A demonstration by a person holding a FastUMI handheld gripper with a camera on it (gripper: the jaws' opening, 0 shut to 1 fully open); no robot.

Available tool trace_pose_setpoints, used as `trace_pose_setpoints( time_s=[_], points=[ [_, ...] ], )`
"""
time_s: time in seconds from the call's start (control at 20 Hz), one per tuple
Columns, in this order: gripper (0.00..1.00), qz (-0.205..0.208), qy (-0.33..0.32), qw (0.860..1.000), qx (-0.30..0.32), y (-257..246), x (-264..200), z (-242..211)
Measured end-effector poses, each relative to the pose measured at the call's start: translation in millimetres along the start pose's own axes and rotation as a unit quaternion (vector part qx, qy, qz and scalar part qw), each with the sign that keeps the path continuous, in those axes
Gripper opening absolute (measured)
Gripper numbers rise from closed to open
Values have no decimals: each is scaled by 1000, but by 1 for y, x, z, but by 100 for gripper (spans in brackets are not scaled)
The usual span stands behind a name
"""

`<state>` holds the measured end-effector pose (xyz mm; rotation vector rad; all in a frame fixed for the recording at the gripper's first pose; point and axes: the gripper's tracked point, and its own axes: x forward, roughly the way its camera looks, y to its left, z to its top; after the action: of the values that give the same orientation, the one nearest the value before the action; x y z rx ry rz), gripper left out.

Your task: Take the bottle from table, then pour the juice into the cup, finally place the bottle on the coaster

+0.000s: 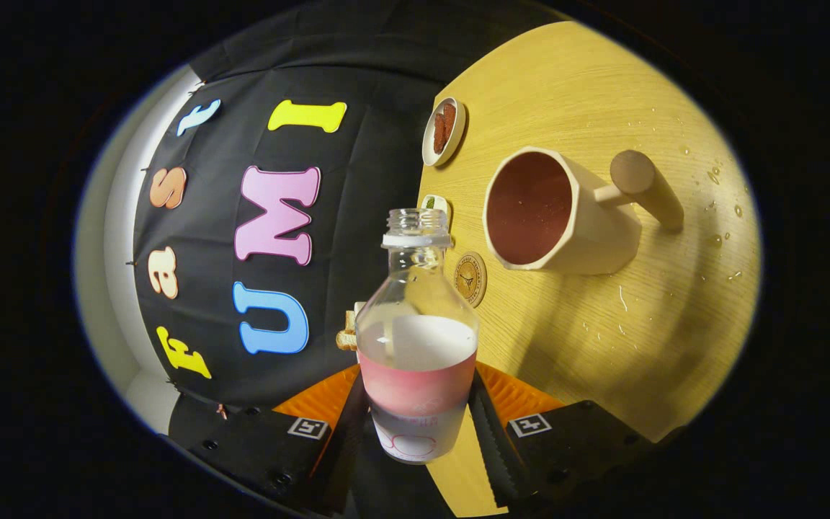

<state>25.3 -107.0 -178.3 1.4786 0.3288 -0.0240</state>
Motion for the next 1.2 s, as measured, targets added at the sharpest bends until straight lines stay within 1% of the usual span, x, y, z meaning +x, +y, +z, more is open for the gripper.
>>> trace_pose_setpoints(
  time_s=[0.35,1.2],
  points=[
    [76,-3,6,999,32,-1,1,-2],
    [75,21,-3,995,99,18,7,0]
  ],
)
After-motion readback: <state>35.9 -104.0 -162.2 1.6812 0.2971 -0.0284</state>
